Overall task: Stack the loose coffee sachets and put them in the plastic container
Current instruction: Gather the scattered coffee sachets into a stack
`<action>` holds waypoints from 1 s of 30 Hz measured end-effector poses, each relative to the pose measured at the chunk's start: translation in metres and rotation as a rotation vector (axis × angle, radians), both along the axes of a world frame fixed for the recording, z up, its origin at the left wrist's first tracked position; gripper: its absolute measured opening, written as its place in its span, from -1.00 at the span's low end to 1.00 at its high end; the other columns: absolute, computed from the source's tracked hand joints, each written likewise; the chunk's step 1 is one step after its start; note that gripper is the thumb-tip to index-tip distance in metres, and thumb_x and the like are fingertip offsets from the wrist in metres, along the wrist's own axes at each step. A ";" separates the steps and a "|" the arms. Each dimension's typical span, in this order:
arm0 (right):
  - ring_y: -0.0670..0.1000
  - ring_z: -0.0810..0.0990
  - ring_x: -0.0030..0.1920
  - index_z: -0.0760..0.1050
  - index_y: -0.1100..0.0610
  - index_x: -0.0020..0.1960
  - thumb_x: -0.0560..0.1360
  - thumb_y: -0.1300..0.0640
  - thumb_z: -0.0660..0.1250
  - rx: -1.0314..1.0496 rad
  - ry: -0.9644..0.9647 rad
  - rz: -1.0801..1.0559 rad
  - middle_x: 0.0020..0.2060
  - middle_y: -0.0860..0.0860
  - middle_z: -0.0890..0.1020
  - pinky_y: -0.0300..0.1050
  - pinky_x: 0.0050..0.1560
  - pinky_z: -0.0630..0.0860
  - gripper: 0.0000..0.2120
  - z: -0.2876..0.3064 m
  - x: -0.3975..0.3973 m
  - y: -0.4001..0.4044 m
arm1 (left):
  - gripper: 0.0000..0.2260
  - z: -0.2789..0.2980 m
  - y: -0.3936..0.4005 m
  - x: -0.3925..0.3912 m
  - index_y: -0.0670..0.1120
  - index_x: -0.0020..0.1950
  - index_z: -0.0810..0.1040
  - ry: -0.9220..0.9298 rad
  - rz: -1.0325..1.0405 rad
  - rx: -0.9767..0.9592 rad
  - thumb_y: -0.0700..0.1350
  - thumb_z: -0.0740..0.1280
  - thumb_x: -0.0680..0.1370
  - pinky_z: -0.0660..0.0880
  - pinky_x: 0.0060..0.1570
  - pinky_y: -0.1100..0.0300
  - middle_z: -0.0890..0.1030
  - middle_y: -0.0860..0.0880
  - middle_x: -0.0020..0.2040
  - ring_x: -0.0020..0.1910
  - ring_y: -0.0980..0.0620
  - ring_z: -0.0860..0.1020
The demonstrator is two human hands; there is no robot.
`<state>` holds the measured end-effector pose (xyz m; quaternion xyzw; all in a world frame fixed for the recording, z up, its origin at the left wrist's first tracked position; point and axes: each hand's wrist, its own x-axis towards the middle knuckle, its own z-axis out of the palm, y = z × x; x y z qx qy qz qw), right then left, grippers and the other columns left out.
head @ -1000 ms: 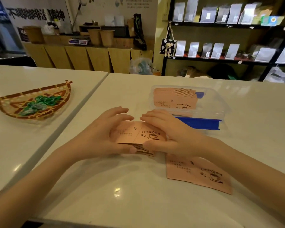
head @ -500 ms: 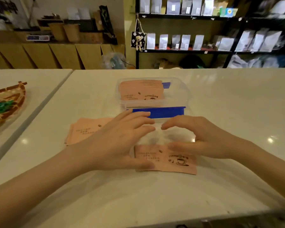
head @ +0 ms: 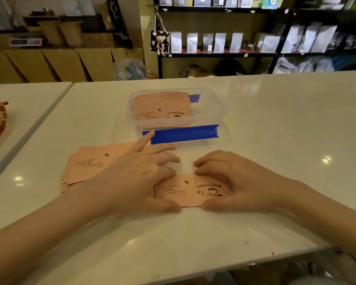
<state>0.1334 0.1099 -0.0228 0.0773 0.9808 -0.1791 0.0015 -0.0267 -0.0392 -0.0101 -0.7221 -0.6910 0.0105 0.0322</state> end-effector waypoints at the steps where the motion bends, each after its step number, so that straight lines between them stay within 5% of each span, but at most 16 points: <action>1: -0.23 0.31 0.23 0.37 -0.11 0.21 0.22 -0.30 0.29 -0.007 0.007 0.002 0.24 -0.21 0.39 -0.32 0.26 0.27 -0.40 0.000 -0.002 0.000 | -0.43 -0.001 0.000 0.000 0.01 0.04 0.57 -0.009 -0.002 0.005 0.40 0.12 0.33 -0.22 0.36 0.03 0.50 0.08 0.25 0.39 0.10 0.22; 5: -0.21 0.37 0.16 0.44 -0.07 0.13 0.19 -0.25 0.36 -0.048 0.016 0.028 0.18 -0.18 0.46 -0.34 0.17 0.33 -0.44 0.011 -0.007 0.004 | -0.43 0.002 -0.003 0.001 0.00 0.07 0.55 -0.149 0.022 0.071 0.37 0.18 0.29 -0.30 0.35 0.23 0.41 0.13 0.31 0.36 0.27 0.10; 9: -0.21 0.41 0.11 0.45 -0.11 0.09 0.18 -0.30 0.30 -0.097 0.107 0.043 0.11 -0.21 0.49 -0.42 0.04 0.37 -0.47 0.036 -0.014 0.004 | -0.44 0.025 -0.010 -0.004 0.02 0.04 0.56 -0.234 0.064 0.242 0.35 0.20 0.23 -0.08 0.35 0.24 0.49 0.10 0.24 0.27 0.22 0.25; 13: -0.20 0.42 0.08 0.46 -0.15 0.07 0.20 -0.25 0.35 -0.088 0.167 0.064 0.04 -0.27 0.49 -0.42 0.05 0.39 -0.53 0.058 -0.031 -0.001 | -0.45 0.037 -0.019 -0.020 0.11 0.13 0.49 -0.258 0.115 0.308 0.34 0.23 0.24 -0.07 0.31 0.28 0.39 0.27 0.17 0.19 0.41 0.17; 16: -0.21 0.41 0.09 0.47 -0.14 0.06 0.22 -0.25 0.34 -0.038 0.176 0.112 0.01 -0.34 0.47 -0.46 0.02 0.39 -0.55 0.074 -0.043 -0.005 | -0.45 0.038 -0.027 -0.030 0.08 0.14 0.50 -0.334 0.170 0.363 0.32 0.30 0.24 0.20 0.23 0.34 0.41 0.27 0.14 0.14 0.44 0.23; 18: -0.16 0.44 0.06 0.48 -0.12 0.07 0.21 -0.27 0.32 0.008 0.148 0.139 0.05 -0.27 0.50 -0.42 0.04 0.40 -0.53 0.084 -0.052 -0.006 | -0.44 0.041 -0.034 -0.033 0.09 0.15 0.49 -0.372 0.196 0.393 0.32 0.31 0.23 0.32 0.09 0.48 0.41 0.31 0.12 0.10 0.41 0.31; 22: -0.08 0.49 0.05 0.50 -0.10 0.03 0.17 -0.34 0.30 0.061 0.170 0.174 0.05 -0.18 0.55 -0.26 0.04 0.43 -0.48 0.100 -0.067 -0.007 | -0.41 0.044 -0.051 -0.042 0.26 0.19 0.37 -0.512 0.307 0.400 0.39 0.24 0.19 0.25 -0.02 0.63 0.33 0.45 0.08 0.06 0.52 0.31; 30: -0.10 0.47 0.04 0.47 -0.10 0.05 0.20 -0.28 0.30 0.000 0.188 0.209 0.07 -0.16 0.54 -0.30 -0.04 0.44 -0.52 0.084 -0.108 -0.030 | -0.39 0.040 -0.087 -0.070 0.28 0.14 0.40 -0.569 0.474 0.443 0.36 0.29 0.11 0.26 -0.02 0.49 0.36 0.40 0.12 0.10 0.39 0.33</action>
